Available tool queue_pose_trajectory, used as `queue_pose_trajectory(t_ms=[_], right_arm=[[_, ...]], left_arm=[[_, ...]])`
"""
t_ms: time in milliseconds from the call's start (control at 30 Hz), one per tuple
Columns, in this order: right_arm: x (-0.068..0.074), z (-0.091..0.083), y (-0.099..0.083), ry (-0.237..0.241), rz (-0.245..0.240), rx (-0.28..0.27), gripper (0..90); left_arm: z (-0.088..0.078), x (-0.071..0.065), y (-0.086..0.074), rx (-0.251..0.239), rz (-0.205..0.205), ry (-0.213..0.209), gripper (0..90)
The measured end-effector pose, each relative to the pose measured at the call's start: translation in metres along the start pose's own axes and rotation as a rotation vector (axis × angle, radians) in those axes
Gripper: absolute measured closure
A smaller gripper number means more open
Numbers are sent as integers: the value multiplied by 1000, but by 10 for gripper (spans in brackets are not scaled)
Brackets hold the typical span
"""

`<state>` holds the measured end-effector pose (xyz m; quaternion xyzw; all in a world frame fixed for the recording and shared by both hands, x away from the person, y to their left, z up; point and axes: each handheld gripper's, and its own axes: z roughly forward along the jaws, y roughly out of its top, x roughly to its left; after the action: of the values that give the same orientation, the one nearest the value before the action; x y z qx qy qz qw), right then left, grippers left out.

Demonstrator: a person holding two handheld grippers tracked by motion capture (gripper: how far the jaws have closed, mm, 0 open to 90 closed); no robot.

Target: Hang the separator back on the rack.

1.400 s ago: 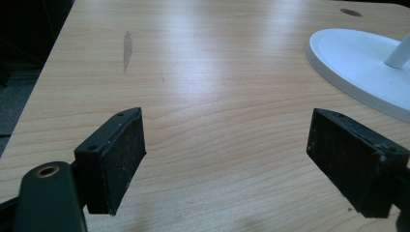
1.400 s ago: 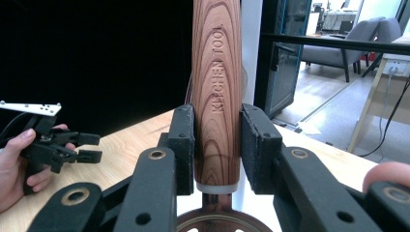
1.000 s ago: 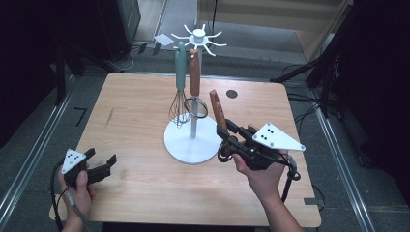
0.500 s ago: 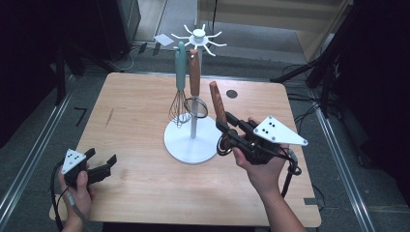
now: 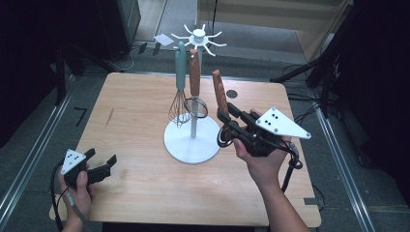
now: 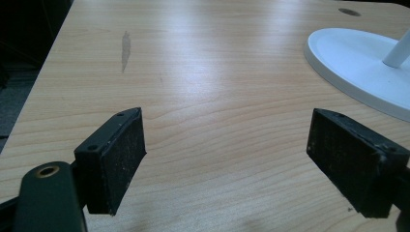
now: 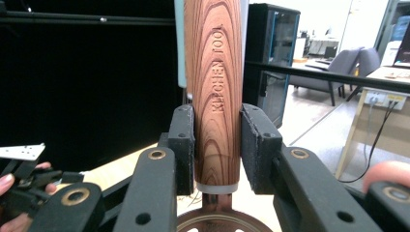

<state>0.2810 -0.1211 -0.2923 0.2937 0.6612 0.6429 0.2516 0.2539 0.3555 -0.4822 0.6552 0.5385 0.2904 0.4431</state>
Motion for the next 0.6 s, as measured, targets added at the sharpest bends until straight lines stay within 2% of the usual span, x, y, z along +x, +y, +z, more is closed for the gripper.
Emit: queue_pose_trajectory(t_ms=[600], right_arm=[[-2, 8, 14, -15, -1, -35, 704]], left_arm=[[0, 0, 0, -4, -2, -4, 141]])
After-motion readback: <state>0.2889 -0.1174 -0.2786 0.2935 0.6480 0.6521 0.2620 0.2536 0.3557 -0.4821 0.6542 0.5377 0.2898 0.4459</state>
